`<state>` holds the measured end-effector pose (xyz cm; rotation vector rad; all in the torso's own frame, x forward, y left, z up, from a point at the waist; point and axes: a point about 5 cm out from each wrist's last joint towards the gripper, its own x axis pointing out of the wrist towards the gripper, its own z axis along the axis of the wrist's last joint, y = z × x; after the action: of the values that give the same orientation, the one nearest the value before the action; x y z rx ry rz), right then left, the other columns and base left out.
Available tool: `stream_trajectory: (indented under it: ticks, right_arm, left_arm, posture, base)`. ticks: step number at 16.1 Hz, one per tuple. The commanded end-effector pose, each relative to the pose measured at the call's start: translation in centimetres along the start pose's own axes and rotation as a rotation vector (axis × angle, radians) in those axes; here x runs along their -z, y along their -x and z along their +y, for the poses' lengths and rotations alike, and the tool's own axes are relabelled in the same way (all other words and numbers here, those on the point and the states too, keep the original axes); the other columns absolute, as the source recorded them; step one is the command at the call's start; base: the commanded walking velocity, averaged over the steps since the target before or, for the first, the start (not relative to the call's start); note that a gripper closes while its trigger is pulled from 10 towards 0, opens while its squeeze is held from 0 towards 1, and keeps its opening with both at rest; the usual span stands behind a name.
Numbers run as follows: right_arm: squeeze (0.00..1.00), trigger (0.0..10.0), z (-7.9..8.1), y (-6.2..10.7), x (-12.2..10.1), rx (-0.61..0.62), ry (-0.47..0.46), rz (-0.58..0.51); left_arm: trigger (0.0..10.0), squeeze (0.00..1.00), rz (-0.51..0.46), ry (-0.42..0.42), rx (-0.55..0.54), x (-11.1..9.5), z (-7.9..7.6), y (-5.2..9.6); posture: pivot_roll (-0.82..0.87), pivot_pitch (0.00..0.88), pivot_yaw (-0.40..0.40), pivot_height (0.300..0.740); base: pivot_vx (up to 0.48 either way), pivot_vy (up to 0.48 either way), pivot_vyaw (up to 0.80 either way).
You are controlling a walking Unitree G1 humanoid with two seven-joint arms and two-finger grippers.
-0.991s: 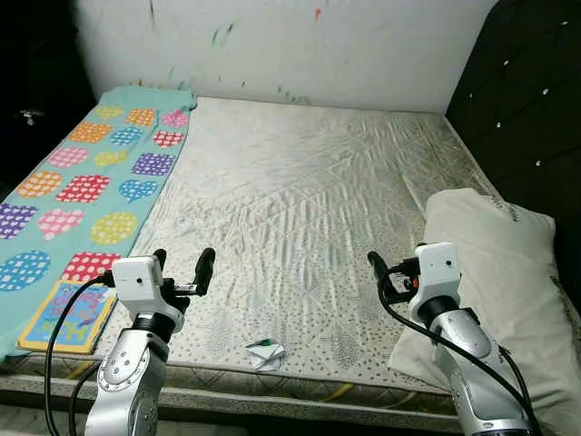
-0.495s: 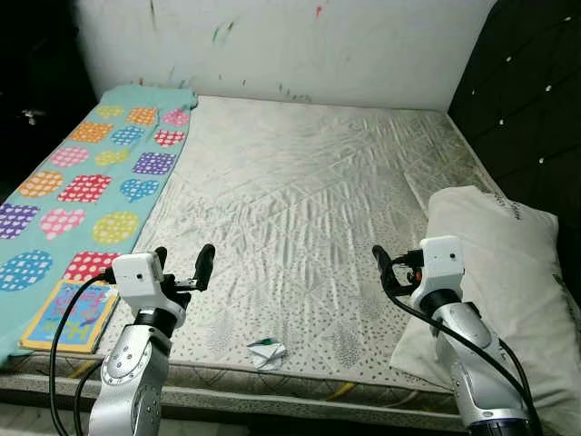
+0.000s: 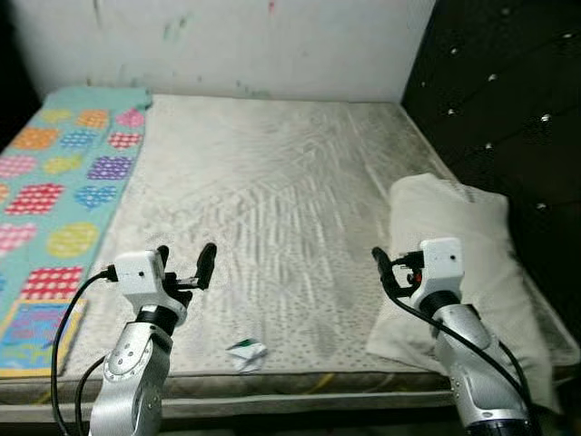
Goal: Clean up the room
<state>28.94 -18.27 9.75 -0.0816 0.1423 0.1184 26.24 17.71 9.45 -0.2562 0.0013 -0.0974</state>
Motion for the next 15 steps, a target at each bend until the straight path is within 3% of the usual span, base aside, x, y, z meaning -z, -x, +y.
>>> stream_trajectory:
  ticks: [1,15]
  right_arm:
    - [0.0,10.0,0.11,-0.13,-0.2,-0.012,-0.003,-0.007]
    - [0.0,10.0,0.15,-0.34,-0.17,-0.014,0.01,-0.008]
  left_arm:
    - [10.0,0.0,0.008,-0.007,0.001,0.12,0.15,0.05]
    - [10.0,0.0,0.008,-0.007,-0.004,0.06,0.18,-0.22]
  posture:
    - [-0.08,0.0,-0.036,0.74]
    - [-0.08,0.0,-0.036,0.74]
  base:
    - [0.0,0.292,0.0]
    - [0.0,0.326,0.0]
